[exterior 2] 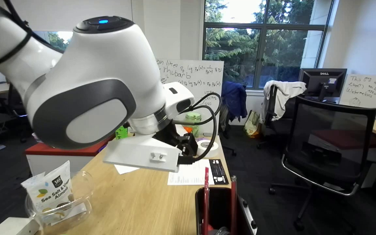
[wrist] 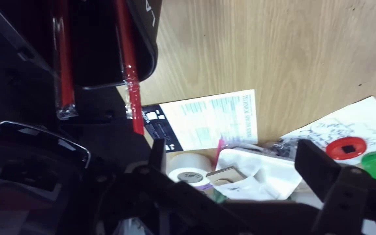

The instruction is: Take the straw from the table and put it in the black storage box

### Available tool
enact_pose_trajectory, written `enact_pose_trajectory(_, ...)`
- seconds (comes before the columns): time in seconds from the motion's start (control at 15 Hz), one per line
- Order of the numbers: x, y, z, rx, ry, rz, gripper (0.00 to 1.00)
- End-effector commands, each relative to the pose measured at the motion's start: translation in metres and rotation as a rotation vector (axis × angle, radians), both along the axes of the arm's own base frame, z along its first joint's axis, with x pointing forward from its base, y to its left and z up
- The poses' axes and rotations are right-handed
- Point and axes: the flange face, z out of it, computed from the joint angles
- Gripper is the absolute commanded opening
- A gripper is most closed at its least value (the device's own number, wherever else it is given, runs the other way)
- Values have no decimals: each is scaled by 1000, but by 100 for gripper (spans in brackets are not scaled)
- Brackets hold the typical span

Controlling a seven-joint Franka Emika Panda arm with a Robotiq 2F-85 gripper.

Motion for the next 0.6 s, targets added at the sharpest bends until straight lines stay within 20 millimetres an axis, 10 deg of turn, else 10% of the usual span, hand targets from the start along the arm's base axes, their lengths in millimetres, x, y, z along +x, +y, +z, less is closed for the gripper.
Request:
enact_pose_trajectory(0.0, -20, -2, -5, 11, 74, 185, 100)
enact_pose_trajectory(0.53, -25, -11, -15, 8, 102, 257, 100)
